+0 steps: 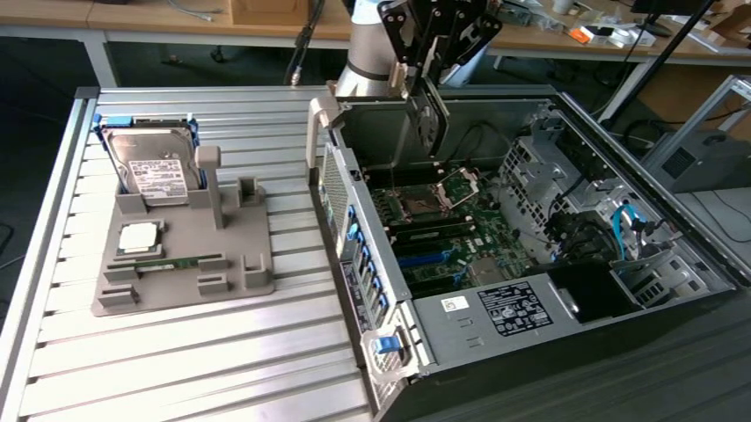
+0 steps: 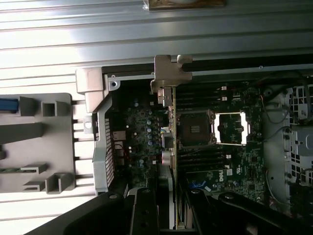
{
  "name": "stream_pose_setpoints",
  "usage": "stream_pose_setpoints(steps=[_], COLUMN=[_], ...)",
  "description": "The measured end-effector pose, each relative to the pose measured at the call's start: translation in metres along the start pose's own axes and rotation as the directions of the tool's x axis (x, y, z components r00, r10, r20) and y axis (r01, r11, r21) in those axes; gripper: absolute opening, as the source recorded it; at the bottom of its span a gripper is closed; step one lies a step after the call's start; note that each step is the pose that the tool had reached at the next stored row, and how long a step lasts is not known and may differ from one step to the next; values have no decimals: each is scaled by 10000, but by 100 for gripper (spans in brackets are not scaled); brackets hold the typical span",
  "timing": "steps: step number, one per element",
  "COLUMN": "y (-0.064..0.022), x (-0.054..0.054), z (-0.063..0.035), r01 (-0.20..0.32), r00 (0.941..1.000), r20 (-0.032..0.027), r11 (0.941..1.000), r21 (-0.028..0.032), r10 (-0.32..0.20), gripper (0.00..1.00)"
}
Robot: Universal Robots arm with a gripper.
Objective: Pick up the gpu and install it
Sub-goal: 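Pick up the gpu and move the gpu toward the slot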
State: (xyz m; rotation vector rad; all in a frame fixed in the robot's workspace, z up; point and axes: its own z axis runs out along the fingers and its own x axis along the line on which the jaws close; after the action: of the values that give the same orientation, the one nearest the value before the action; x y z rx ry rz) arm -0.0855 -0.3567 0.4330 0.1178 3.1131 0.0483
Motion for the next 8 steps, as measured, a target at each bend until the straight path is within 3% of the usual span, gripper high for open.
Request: stream_pose_setpoints(steps=[8], y=[6], x=[-76], z=[9], r01=[0], r00=[10000], r20=[0], r11=[10000], r21=[-1], r10=[0], gripper=[27])
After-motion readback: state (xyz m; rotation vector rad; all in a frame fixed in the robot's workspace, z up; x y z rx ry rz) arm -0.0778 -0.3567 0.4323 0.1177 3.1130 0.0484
